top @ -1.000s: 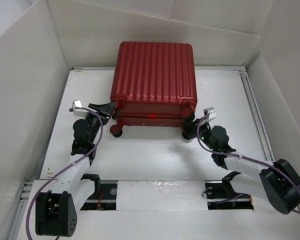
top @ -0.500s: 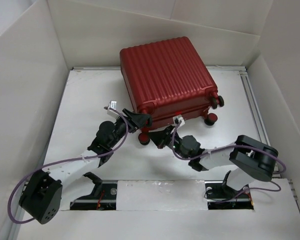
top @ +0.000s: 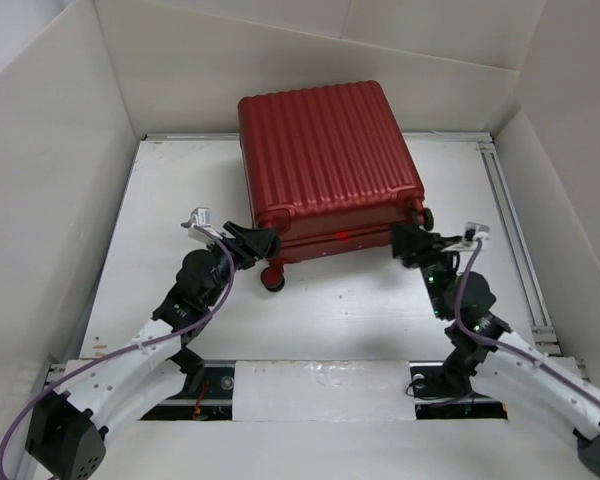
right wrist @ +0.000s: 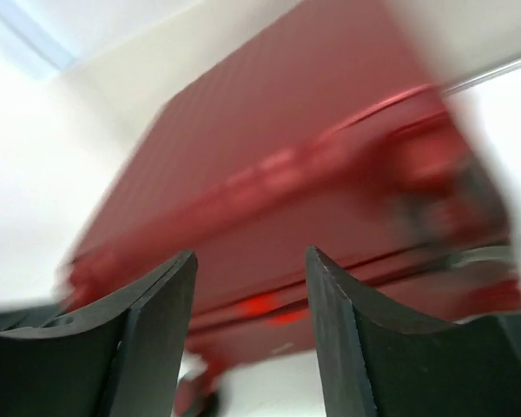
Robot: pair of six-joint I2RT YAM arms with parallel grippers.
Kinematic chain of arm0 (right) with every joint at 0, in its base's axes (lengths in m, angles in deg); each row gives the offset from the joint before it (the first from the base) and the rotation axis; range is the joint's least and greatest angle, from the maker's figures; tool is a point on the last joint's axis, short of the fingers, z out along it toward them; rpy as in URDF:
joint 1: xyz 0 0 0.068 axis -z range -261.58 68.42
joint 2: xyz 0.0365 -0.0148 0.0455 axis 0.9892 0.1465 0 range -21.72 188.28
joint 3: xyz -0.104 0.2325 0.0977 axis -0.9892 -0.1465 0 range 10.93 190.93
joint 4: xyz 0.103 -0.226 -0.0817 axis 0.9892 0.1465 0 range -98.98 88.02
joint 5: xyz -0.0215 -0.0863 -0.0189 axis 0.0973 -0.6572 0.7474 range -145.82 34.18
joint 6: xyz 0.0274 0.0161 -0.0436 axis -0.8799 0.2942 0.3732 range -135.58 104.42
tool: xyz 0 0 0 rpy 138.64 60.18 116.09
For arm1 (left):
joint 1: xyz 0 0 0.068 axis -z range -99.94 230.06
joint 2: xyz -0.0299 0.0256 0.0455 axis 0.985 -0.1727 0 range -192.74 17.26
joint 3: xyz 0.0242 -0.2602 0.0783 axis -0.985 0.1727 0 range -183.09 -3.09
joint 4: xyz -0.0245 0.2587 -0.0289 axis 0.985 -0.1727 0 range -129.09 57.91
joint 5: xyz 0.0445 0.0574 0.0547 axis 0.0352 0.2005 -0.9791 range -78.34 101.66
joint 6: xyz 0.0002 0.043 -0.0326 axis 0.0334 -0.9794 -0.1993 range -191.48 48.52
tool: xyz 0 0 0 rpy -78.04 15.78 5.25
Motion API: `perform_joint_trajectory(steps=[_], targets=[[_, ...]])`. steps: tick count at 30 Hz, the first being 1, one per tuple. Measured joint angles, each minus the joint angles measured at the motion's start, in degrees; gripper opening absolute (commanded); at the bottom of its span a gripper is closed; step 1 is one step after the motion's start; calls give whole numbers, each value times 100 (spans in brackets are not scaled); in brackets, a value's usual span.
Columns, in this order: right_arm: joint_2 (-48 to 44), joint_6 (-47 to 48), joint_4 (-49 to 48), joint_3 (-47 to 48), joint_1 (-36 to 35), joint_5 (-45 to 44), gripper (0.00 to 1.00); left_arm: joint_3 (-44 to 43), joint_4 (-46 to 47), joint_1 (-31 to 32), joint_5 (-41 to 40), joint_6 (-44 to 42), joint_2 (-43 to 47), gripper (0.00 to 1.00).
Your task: Pack the luggage
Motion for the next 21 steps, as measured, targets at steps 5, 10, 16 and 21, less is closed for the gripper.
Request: perform_joint_trajectory(steps=[5, 10, 16, 21], targets=[[-382, -33, 621, -544, 1132, 566, 42, -44, -98, 15, -177, -74, 35, 0], [-142, -70, 1071, -1060, 1499, 874, 54, -125, -133, 42, -214, -138, -76, 0], [929, 282, 658, -949, 2391, 1628, 61, -208, -201, 46, -212, -177, -125, 0], [2022, 638, 42, -616, 3119, 2562, 62, -551, -793, 50, -407, -339, -162, 0]])
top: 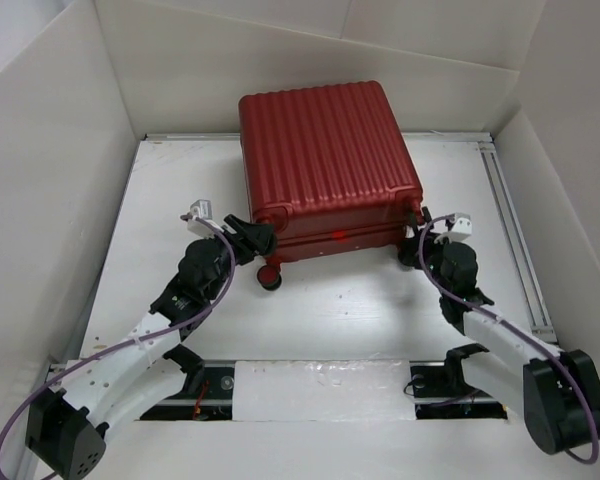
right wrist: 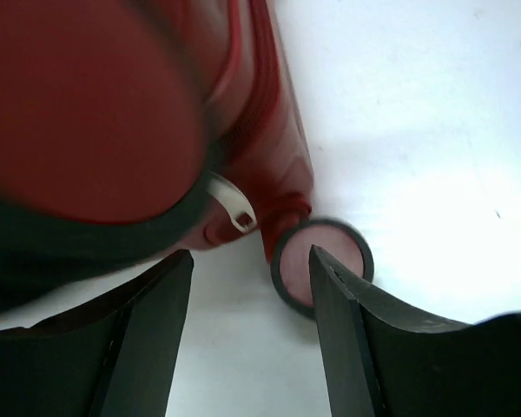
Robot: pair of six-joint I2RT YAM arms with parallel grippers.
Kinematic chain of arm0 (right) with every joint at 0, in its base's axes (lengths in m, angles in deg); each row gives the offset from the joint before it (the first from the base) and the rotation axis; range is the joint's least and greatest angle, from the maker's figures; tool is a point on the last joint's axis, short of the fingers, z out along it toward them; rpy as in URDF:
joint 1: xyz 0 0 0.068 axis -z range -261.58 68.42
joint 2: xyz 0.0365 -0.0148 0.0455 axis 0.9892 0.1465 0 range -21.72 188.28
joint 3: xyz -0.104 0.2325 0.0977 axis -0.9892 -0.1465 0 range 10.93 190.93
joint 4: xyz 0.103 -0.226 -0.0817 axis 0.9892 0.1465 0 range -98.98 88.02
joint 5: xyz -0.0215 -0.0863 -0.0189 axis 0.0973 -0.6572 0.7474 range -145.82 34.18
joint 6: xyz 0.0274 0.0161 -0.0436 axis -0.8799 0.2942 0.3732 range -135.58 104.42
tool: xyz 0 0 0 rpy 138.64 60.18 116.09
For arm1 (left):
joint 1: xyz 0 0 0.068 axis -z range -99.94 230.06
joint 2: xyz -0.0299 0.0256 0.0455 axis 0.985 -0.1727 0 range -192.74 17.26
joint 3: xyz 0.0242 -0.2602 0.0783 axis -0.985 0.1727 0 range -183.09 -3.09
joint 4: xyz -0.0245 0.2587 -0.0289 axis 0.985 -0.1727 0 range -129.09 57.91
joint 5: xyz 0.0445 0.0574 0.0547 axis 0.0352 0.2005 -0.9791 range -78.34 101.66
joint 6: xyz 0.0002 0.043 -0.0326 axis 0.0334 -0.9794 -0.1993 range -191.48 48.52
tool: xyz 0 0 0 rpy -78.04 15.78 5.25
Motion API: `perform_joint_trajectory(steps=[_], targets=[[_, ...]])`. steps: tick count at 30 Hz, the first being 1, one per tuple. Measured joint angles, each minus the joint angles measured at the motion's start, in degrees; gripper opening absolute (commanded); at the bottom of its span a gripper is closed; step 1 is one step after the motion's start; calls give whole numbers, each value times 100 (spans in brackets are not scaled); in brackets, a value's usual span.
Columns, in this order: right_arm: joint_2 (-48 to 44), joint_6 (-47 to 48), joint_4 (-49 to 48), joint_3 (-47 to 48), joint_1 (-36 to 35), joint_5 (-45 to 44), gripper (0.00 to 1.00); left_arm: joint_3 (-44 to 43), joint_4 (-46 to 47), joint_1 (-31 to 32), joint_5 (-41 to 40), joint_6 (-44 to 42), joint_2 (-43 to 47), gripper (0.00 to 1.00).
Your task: Pack the luggage
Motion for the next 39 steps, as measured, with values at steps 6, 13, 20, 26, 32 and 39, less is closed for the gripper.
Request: perform_joint_trajectory(steps=[6, 13, 20, 26, 32, 39], targets=[[820, 402, -809, 190, 264, 1224, 62, -197, -278, 0, -293, -76, -105, 0], [1440, 629, -1904, 205, 356, 2044, 54, -195, -238, -2, -369, -105, -105, 0], [1668, 737, -2411, 208, 389, 2085, 34, -192, -229, -4, -378, -151, -105, 0], [1812, 710, -2691, 181, 376, 1878, 31, -184, -199, -7, -326, -166, -105, 0], [1864, 686, -2767, 175, 249, 1425, 0, -181, -184, -7, -247, -188, -109, 0], [1902, 527, -2830, 175, -81, 966, 0, -57, 57, -31, -98, -197, -116, 0]])
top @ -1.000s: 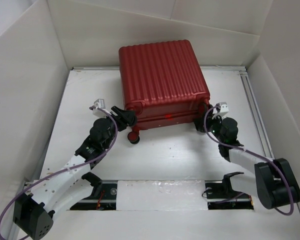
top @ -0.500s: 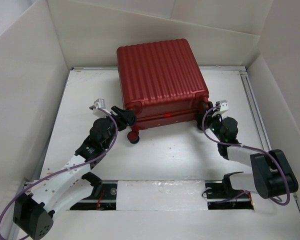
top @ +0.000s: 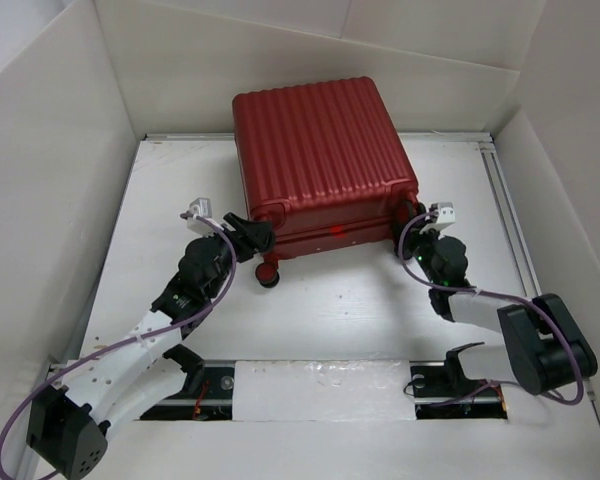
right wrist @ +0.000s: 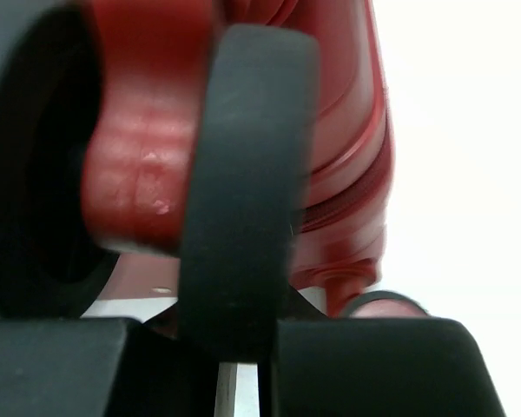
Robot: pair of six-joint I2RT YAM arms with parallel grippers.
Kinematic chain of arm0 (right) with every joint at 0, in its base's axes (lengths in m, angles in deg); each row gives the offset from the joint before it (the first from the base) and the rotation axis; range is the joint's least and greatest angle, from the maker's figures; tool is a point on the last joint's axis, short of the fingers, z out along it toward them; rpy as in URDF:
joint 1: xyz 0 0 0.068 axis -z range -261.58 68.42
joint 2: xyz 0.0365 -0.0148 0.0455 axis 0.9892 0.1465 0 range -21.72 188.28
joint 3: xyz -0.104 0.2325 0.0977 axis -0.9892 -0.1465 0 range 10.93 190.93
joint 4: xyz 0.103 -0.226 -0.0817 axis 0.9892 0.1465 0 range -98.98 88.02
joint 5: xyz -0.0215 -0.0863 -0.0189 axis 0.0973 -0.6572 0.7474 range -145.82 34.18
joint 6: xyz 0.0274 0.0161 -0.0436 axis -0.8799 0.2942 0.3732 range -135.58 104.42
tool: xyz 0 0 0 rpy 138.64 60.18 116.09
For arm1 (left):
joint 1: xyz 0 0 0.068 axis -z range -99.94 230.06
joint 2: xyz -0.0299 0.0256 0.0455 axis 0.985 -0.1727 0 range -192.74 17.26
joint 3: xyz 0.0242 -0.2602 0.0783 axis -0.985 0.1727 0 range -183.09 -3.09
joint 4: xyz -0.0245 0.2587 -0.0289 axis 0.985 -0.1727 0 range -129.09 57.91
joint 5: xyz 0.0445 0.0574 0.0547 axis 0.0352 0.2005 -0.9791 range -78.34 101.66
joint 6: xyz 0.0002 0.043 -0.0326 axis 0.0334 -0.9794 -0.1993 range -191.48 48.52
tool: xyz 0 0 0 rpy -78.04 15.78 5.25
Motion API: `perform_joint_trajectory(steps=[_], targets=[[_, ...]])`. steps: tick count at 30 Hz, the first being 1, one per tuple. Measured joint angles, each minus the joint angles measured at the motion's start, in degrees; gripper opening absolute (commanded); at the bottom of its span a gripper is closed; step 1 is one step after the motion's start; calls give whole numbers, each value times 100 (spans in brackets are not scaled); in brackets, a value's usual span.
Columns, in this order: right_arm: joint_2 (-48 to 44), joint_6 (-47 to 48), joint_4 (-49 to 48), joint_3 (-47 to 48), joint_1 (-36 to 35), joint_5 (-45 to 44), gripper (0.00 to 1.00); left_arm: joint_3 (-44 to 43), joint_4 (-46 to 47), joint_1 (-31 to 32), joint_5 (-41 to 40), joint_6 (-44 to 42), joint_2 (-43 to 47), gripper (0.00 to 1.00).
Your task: Pack the luggage
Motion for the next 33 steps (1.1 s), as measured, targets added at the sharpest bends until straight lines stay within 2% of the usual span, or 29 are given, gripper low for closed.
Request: perform_joint_trajectory(steps=[4, 7, 10, 15, 19, 23, 27, 28, 30, 33], targets=[[2, -245, 15, 0, -730, -977, 0, 74, 243, -105, 72, 17, -125, 0], [52, -186, -2, 7, -1790, -1742, 0, 85, 413, -186, 42, 37, -227, 0], [341, -240, -398, 70, -3075, -1928, 0, 98, 520, -149, 76, 52, -310, 0], [1106, -420, -774, 621, -4618, -1818, 0, 98, 824, 79, 459, 170, -514, 0], [1980, -457, -776, 1434, -5219, -1749, 0, 101, 946, 109, 774, 297, -616, 0], [2726, -459, -774, 2262, -5475, -1580, 0, 149, 1034, 94, 872, 367, -619, 0], [2387, -398, -514, 2092, -5578, -1961, 1, 157, 831, 94, 763, 302, -426, 0], [2076, -376, -260, 1937, -5558, -2184, 6, 157, 778, 94, 730, 275, -385, 0], [1309, -354, 168, 1567, -5412, -2566, 25, 157, 706, 96, 704, 240, -330, 0], [-164, -323, 656, 984, -4577, -2817, 48, 157, 686, 94, 719, 229, -313, 0]])
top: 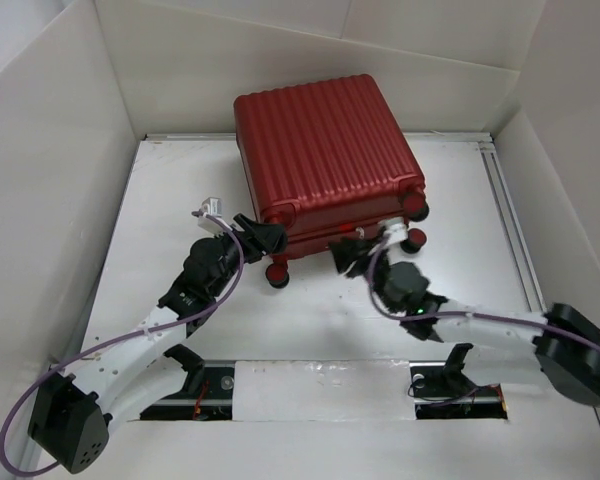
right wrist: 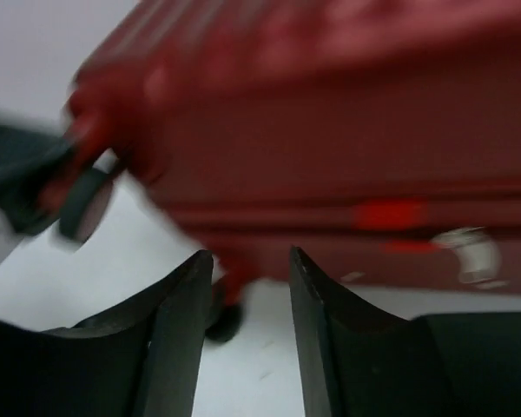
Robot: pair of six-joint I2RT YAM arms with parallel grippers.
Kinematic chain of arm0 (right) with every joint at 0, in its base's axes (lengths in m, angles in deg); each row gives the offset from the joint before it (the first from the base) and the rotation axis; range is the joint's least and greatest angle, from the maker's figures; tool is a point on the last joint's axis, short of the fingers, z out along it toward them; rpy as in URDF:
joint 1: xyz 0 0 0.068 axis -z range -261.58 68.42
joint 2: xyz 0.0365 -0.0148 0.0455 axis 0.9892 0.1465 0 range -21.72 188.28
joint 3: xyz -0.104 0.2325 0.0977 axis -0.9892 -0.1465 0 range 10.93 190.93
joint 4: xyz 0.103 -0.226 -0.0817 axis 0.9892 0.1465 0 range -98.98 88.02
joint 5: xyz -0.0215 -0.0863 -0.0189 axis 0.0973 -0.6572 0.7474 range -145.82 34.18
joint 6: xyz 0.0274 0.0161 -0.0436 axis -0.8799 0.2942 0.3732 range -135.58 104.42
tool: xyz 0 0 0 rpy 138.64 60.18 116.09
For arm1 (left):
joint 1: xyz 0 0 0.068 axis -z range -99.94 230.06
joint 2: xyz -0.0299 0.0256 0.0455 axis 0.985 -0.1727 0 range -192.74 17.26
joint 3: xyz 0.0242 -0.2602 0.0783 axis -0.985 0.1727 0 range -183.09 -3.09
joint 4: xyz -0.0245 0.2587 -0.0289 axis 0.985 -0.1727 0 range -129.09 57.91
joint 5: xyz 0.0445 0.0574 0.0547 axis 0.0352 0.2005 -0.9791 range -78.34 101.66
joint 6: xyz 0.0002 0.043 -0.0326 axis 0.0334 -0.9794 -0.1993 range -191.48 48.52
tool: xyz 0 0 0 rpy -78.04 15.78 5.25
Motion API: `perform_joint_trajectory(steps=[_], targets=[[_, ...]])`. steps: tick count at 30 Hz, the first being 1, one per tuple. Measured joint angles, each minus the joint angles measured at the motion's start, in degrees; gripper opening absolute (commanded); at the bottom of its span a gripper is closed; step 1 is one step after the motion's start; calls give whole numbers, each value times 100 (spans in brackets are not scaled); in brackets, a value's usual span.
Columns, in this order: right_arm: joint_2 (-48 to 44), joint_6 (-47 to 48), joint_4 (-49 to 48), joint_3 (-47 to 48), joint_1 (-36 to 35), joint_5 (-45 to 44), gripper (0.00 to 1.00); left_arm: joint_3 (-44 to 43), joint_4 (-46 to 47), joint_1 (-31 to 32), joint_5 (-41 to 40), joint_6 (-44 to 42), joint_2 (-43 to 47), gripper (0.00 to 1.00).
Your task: Pack the luggage
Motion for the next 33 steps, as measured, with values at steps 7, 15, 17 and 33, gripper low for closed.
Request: perform_joint_trajectory(steps=[7, 15, 17, 33], targets=[[-1403, 131, 960, -339, 2140, 549, 61, 2, 15, -2, 20, 2, -11, 0], [-509, 586, 1801, -136, 3056, 2094, 59, 2, 26, -4, 37, 2, -17, 0], [-310, 734, 1849, -48, 3215, 2507, 59, 2, 46, -4, 50, 4, -24, 0], [710, 826, 828, 201, 3727, 4216, 45, 7, 107, -4, 116, 0, -83, 0]])
